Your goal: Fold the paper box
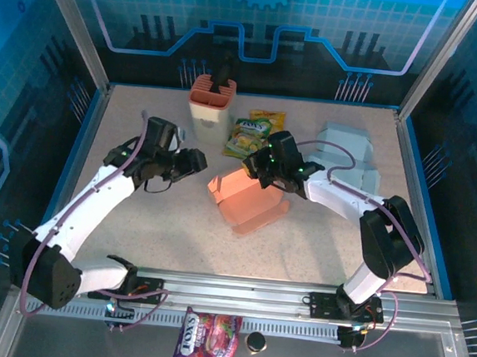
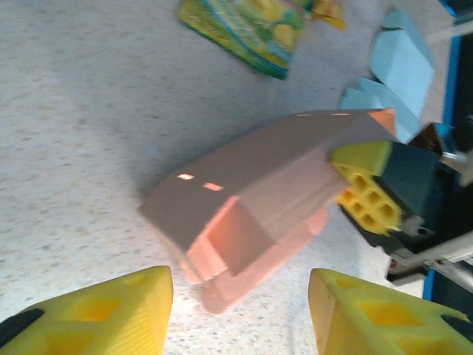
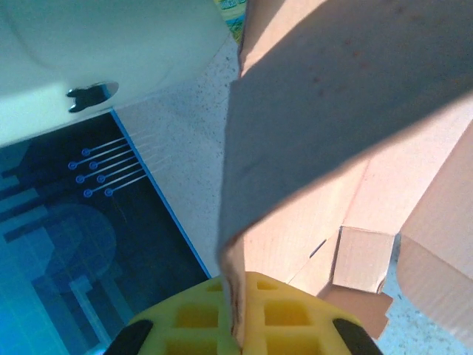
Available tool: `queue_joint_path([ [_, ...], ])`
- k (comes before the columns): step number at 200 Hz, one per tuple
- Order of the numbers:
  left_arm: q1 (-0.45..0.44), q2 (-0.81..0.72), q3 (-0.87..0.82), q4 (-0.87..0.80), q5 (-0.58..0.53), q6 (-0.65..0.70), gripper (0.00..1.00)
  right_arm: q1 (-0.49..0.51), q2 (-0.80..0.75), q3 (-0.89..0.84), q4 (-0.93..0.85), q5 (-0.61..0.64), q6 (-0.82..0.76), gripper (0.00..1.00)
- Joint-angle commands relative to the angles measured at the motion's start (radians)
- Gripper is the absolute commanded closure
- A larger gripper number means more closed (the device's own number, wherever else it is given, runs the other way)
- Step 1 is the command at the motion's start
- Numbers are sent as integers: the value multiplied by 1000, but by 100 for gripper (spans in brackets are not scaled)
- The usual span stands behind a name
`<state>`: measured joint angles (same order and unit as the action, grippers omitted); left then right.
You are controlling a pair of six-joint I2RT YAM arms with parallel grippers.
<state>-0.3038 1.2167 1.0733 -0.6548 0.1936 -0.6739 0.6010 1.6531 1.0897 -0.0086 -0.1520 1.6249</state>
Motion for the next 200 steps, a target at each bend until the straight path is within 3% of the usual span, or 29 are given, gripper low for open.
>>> queue_joint_path([
  [1,34,-25,-81,-51,-22,53,50,-6,-23,-54,197,-22,-77,100],
  [86,31,-44,-305,140,-12,163,60,-20,39,-146,274,-92,-129,100],
  [130,-14,-46,-390,310,-16,268,55,-32,77,-113,273,-111,-125,100],
  [200,-21,75,-399,441,12,454,50,-41,112,-83,274,-135,-121,100],
])
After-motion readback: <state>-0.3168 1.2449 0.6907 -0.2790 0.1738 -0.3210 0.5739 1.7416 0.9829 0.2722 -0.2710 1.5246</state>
